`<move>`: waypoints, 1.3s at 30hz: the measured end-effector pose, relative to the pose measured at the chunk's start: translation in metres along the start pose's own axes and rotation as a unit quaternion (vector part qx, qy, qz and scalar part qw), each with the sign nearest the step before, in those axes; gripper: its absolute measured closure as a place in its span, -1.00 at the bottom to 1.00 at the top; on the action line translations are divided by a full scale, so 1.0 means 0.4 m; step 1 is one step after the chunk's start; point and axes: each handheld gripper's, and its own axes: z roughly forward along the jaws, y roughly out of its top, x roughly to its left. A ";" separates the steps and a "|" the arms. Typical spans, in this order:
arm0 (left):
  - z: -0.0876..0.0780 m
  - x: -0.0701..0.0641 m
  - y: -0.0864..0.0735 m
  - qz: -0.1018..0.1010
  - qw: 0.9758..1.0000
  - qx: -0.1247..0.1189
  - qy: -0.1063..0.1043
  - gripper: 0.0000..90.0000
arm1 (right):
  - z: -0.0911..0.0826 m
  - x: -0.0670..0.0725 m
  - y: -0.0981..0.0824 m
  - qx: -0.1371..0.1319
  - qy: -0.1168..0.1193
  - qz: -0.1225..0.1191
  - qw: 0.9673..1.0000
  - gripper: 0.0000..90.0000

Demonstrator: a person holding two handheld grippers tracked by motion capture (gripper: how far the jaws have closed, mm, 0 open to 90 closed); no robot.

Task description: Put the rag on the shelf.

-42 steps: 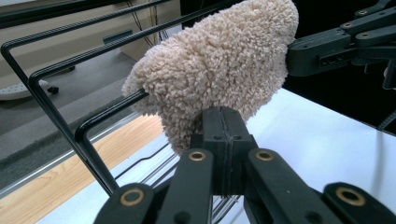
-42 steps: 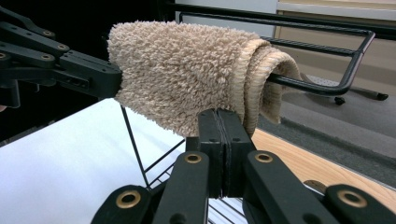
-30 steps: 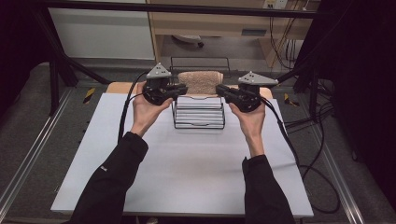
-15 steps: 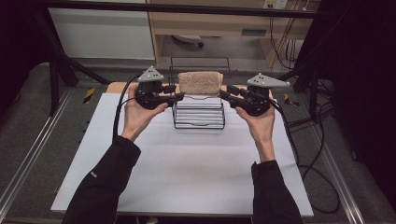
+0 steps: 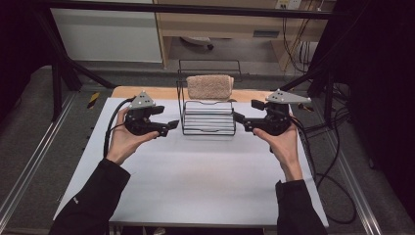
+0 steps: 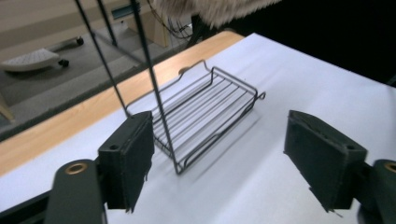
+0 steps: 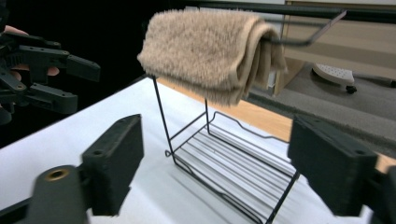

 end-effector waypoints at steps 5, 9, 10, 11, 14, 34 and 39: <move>-0.014 0.004 -0.066 -0.019 1.000 0.011 0.007 -0.59 | 0.003 -0.001 -0.042 0.020 0.002 -0.001 1.000 -0.79; -0.028 0.002 -0.125 -0.029 0.999 0.008 0.015 -0.71 | 0.006 0.003 -0.094 0.034 0.007 0.001 0.999 -0.86; -0.030 0.002 -0.140 -0.032 0.999 0.009 0.015 -0.74 | 0.008 0.003 -0.107 0.037 0.007 0.001 0.999 -0.89; -0.033 0.003 -0.155 -0.033 0.999 0.012 0.016 -0.76 | 0.009 0.003 -0.121 0.041 0.007 0.004 0.999 -0.90; -0.043 0.003 -0.198 -0.038 0.999 0.020 0.019 -0.81 | 0.011 -0.002 -0.162 0.052 0.011 0.015 0.998 -0.94; -0.097 0.017 -0.428 -0.069 0.996 0.052 0.035 -0.84 | -0.054 -0.066 -0.409 0.098 0.032 0.058 0.993 -0.99; -0.102 0.023 -0.447 -0.071 0.996 0.050 0.036 -0.84 | -0.077 -0.083 -0.468 0.126 0.033 0.061 0.990 -0.98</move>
